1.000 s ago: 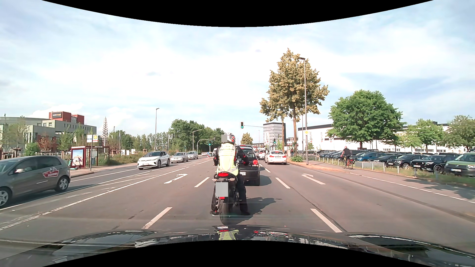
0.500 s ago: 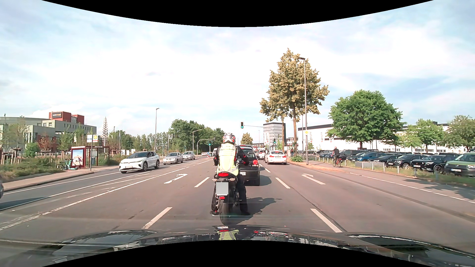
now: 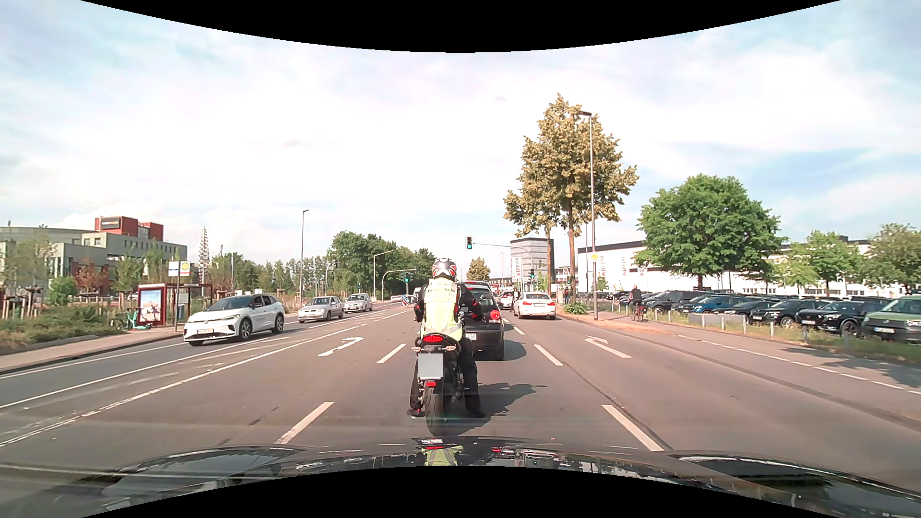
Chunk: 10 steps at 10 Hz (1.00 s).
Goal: Follow the waypoints while adhering to traffic rules and regulations
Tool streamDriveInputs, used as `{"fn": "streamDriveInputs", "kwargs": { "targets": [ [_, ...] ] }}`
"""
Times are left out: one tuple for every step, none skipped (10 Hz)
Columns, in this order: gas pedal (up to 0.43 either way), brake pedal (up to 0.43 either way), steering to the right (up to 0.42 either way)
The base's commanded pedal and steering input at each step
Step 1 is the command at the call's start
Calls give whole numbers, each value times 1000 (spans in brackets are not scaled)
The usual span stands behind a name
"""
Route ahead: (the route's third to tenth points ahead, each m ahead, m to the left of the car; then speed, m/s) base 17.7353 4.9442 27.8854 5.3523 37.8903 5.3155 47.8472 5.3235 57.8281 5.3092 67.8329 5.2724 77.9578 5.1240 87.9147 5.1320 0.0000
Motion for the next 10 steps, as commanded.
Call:
{"fn": "streamDriveInputs", "kwargs": {
  "targets": [
    [0, 0, -6],
    [0, 0, -6],
    [0, 0, -6],
    [0, 0, -6],
    [0, 0, -6],
    [0, 0, -6],
    [0, 0, -6],
    [0, 0, -6],
    [0, 0, -6],
    [0, 0, -6]
  ]
}}
